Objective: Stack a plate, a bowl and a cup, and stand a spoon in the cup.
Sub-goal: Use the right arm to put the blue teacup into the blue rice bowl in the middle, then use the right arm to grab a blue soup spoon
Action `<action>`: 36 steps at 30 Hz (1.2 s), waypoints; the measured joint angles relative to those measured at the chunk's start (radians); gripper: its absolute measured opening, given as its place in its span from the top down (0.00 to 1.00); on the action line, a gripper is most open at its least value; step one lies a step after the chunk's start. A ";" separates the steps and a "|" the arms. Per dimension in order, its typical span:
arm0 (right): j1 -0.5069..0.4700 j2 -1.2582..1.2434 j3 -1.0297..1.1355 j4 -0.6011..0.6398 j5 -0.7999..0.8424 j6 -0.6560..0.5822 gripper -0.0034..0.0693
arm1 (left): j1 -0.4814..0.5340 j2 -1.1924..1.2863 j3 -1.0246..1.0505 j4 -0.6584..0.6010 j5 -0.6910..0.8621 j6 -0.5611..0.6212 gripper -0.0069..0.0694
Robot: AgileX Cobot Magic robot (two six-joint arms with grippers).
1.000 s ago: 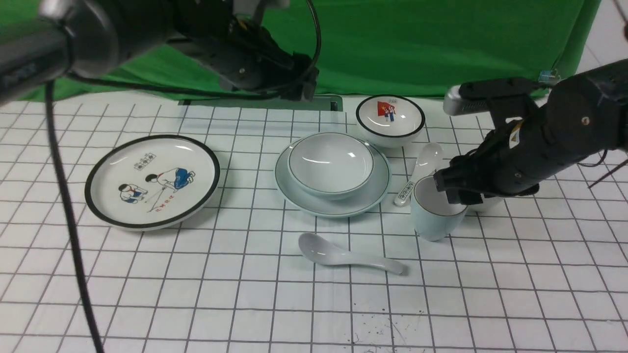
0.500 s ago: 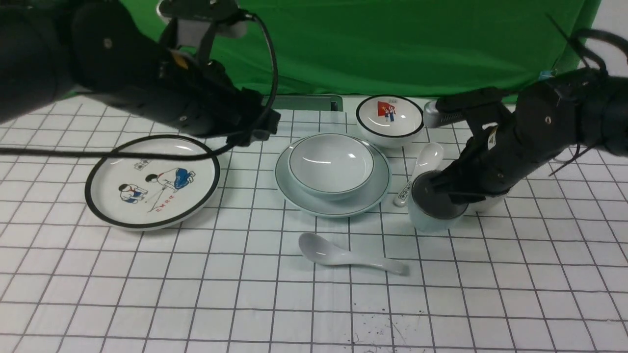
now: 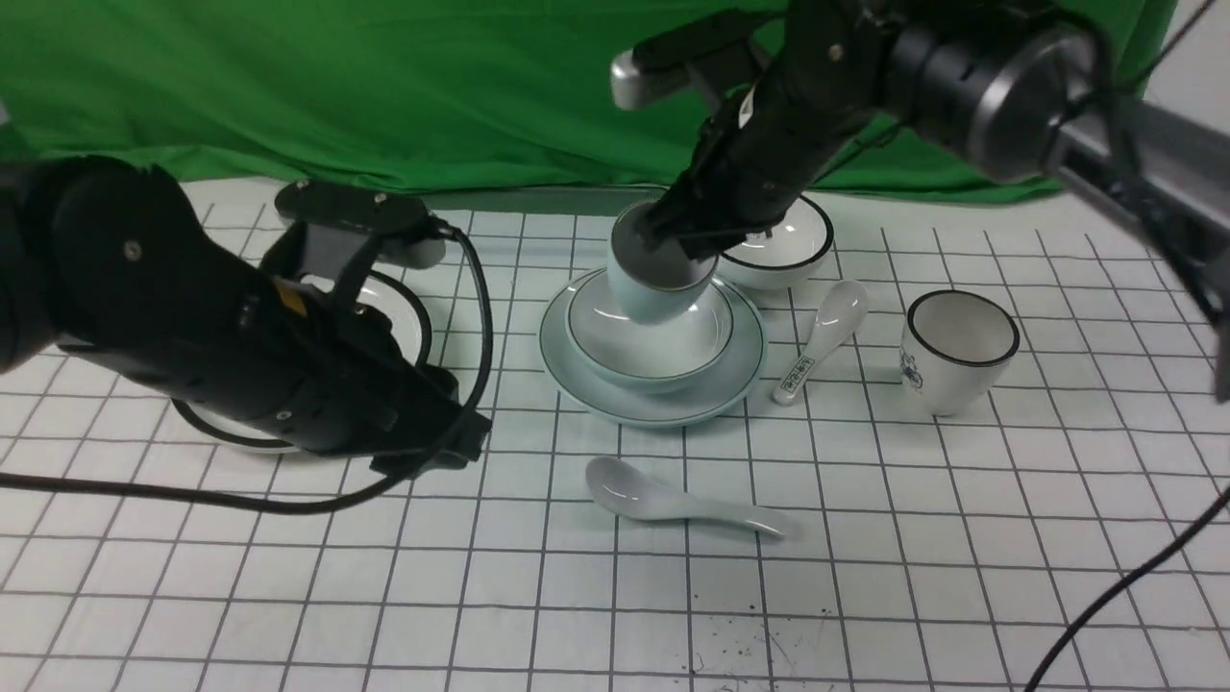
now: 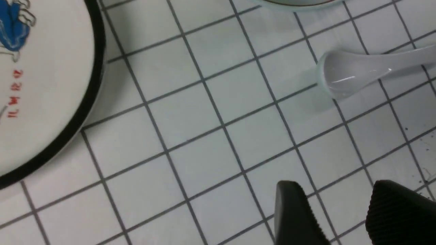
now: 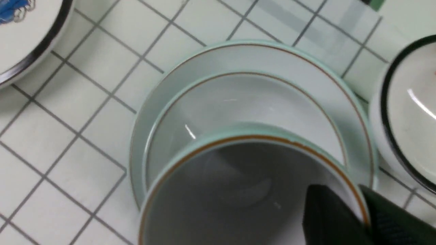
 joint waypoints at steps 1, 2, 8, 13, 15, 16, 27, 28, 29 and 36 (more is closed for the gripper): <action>0.001 0.030 -0.041 -0.001 0.024 0.005 0.84 | 0.000 0.000 0.000 -0.017 0.000 0.006 0.56; 0.001 0.063 -0.077 -0.009 0.049 0.011 0.84 | 0.000 0.000 0.000 -0.028 -0.002 0.011 0.56; 0.000 0.131 -0.143 -0.057 0.117 0.053 0.83 | 0.000 0.000 0.000 -0.064 -0.005 0.031 0.56; 0.000 0.131 -0.145 -0.058 0.120 0.064 0.65 | 0.000 -0.001 0.000 -0.077 -0.001 0.031 0.56; 0.000 0.125 -0.146 -0.058 0.131 0.065 0.54 | 0.000 -0.007 -0.002 -0.063 0.021 0.030 0.56; 0.000 0.113 -0.145 -0.054 0.143 0.059 0.48 | 0.000 -0.022 -0.005 -0.038 0.037 0.021 0.56; 0.010 -0.258 0.083 -0.031 0.244 0.024 0.79 | 0.001 -0.423 0.146 0.278 0.113 -0.168 0.65; 0.025 -0.283 0.171 -0.027 0.237 0.026 0.88 | 0.001 -0.489 0.224 0.289 0.055 -0.180 0.71; 0.028 -0.285 0.184 -0.026 0.237 0.026 0.88 | 0.001 -0.498 0.235 0.289 0.047 -0.180 0.71; 0.172 -0.204 0.500 -0.027 -0.144 -0.007 0.93 | 0.001 -0.710 0.484 0.302 -0.172 -0.177 0.95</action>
